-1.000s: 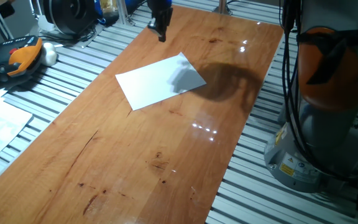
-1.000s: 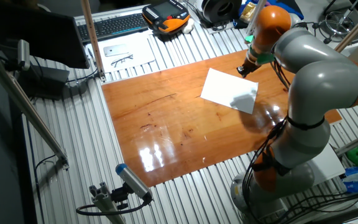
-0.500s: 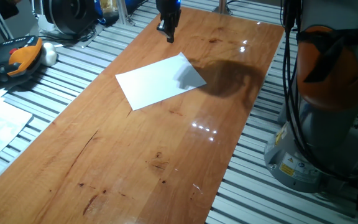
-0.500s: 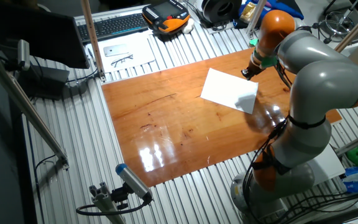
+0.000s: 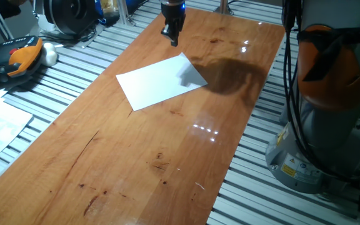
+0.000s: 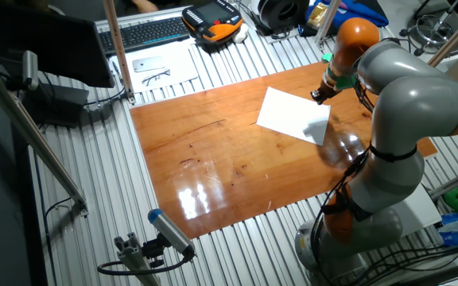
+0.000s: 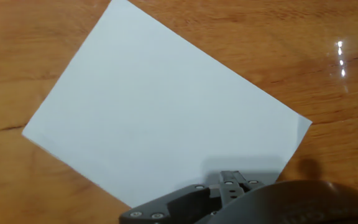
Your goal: Flip over and spread out the paper that is laid flat on the table
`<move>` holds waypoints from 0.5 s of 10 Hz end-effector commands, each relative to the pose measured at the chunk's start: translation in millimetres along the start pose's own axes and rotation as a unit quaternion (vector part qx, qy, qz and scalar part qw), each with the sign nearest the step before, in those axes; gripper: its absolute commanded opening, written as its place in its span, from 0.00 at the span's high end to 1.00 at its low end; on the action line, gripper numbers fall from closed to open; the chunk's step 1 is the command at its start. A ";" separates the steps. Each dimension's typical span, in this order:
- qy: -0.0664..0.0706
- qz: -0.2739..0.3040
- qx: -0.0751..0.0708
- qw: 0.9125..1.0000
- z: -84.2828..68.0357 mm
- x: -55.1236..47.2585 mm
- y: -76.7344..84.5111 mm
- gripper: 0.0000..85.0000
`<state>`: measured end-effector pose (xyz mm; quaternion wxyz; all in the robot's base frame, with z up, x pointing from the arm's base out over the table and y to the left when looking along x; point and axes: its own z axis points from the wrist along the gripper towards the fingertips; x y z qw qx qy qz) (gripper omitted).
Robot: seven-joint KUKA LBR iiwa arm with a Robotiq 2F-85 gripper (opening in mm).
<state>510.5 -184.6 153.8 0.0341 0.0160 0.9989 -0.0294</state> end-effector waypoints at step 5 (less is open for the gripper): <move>-0.010 -0.011 0.002 1.000 14.3 -1.4 -3.5 1.00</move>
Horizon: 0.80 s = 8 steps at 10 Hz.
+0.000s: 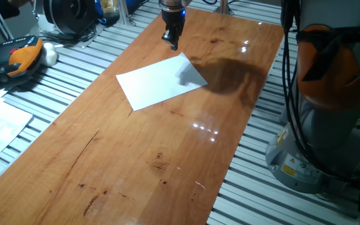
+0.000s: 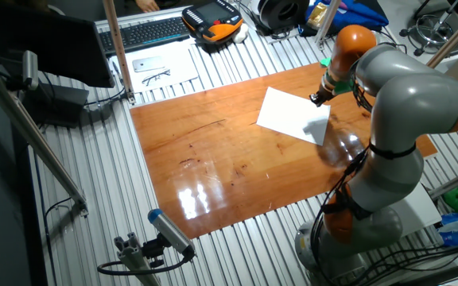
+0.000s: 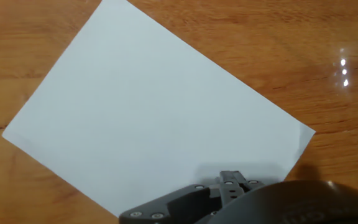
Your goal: Flip over and spread out the paper that is laid flat on the table
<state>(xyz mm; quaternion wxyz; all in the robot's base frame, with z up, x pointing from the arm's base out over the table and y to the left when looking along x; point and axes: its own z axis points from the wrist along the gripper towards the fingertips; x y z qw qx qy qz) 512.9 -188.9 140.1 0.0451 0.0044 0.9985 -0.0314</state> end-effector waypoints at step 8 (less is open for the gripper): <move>0.033 0.035 0.023 0.999 0.2 0.3 -0.1 1.00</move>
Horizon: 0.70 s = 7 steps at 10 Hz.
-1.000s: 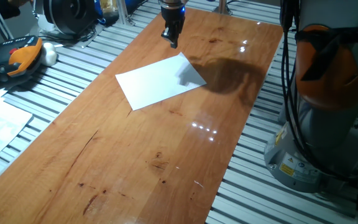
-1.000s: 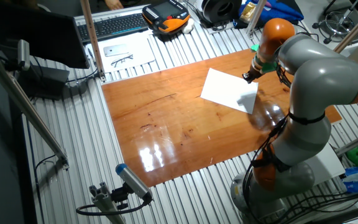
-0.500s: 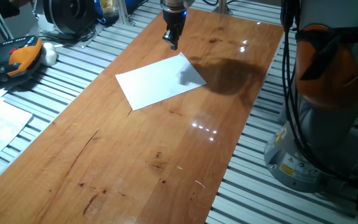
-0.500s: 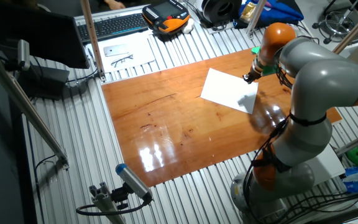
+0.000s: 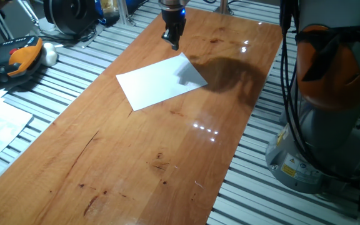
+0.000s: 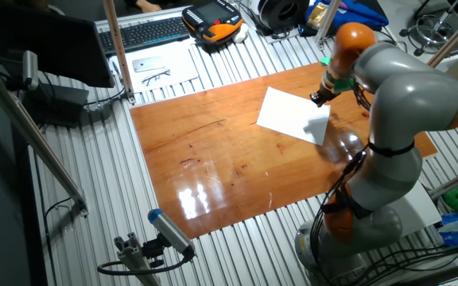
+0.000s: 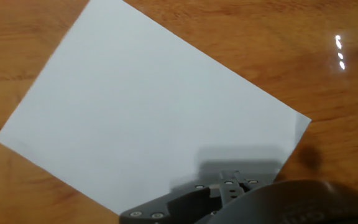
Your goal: Flip over and spread out the paper that is laid flat on the table
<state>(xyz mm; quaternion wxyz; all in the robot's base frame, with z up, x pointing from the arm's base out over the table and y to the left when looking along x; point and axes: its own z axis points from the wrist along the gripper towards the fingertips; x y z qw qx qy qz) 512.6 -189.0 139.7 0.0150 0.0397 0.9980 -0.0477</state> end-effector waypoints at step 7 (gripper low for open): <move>-0.014 -0.025 -0.022 0.999 2.3 -5.6 -10.0 1.00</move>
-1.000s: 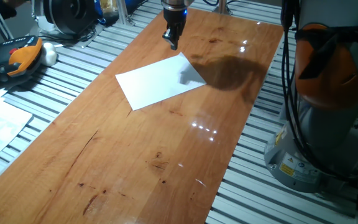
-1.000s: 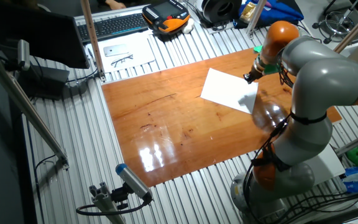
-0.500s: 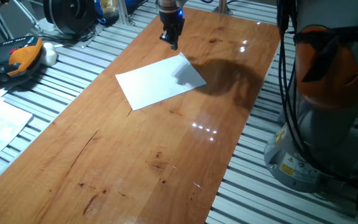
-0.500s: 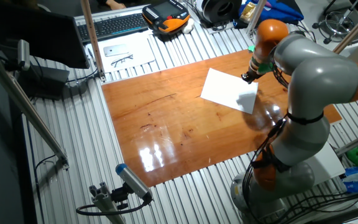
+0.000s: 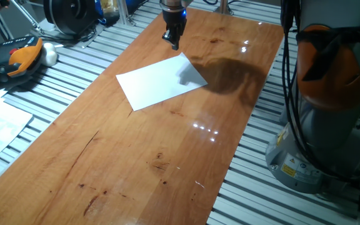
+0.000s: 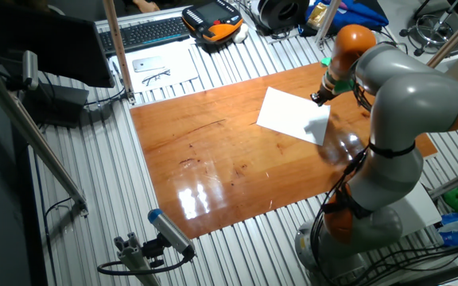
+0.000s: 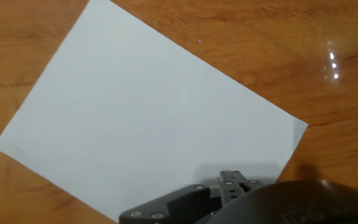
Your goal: Flip over and spread out the paper that is laid flat on the table
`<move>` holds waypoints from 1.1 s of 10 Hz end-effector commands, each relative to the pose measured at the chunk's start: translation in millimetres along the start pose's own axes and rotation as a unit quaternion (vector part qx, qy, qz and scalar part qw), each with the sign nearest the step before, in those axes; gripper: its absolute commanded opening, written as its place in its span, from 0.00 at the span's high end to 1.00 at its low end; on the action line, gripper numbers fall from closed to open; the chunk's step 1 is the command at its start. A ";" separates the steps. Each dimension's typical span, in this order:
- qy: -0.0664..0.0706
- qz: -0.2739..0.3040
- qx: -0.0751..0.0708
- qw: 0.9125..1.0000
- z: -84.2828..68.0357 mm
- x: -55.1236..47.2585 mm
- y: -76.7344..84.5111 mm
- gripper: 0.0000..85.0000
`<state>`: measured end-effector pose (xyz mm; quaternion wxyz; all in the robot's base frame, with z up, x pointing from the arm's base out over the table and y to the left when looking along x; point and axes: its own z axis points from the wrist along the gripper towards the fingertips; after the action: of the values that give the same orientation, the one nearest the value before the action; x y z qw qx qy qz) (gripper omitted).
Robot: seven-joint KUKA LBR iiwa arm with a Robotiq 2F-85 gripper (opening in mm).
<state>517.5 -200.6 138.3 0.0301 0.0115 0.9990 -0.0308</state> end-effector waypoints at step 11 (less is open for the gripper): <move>0.006 -0.016 -0.031 0.999 32.1 -5.8 -78.0 1.00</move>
<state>524.3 -283.2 110.0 0.0242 -0.0060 0.9997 -0.0005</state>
